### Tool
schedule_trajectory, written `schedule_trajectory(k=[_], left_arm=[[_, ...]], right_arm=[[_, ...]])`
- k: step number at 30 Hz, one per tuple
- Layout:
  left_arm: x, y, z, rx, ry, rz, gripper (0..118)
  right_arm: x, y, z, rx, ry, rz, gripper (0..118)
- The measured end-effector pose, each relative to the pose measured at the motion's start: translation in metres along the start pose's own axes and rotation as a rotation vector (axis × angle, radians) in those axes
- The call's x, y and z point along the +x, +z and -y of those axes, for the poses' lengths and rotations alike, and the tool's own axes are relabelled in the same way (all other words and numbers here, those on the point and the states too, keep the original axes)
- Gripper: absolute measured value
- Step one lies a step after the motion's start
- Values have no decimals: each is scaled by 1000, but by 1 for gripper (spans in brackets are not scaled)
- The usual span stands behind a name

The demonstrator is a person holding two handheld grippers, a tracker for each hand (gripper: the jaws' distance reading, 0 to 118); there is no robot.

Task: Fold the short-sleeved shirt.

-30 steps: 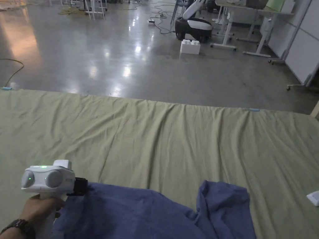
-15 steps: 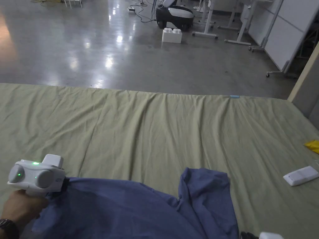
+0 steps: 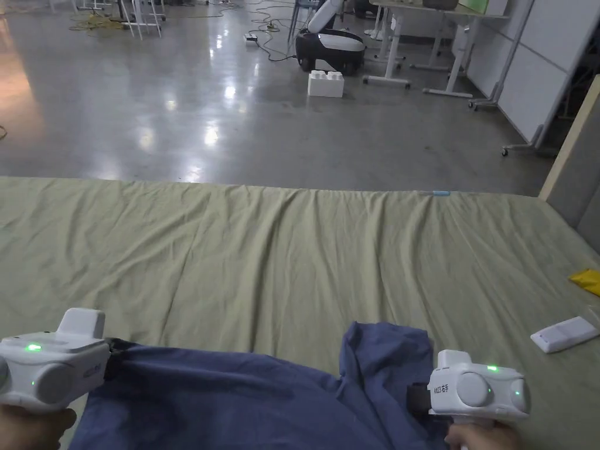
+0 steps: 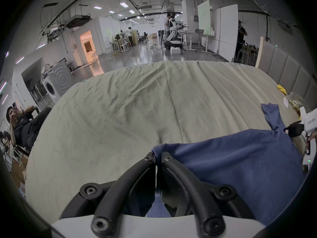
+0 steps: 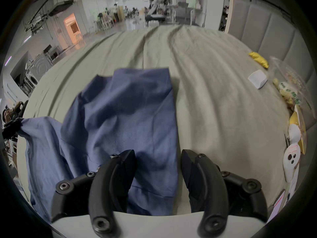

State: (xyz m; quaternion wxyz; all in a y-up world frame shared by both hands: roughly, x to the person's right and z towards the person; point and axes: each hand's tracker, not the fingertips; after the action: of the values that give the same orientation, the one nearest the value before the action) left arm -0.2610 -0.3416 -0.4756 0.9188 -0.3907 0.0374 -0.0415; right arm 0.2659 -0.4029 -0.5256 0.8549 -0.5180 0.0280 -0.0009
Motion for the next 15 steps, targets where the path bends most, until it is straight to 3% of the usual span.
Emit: schedule_trajectory(k=[4,7,8,12,15], left_arm=[[-7,3,9,10,-10,-14,5],[-11,3,13,6,5,-16,5],[-9,7,14,6,15,-12,5],[-10,18,11,26,27,-6,5],[-14,29,5,59,24,-14,5]], right_arm=[[-11,5,5,45,40,58,47],[-19,6,6,58,74,99,8],[-18,6,7,61,80,90,2],[-18,24,9,135,94,110,0],[-19,48,7,259,156,217,0]])
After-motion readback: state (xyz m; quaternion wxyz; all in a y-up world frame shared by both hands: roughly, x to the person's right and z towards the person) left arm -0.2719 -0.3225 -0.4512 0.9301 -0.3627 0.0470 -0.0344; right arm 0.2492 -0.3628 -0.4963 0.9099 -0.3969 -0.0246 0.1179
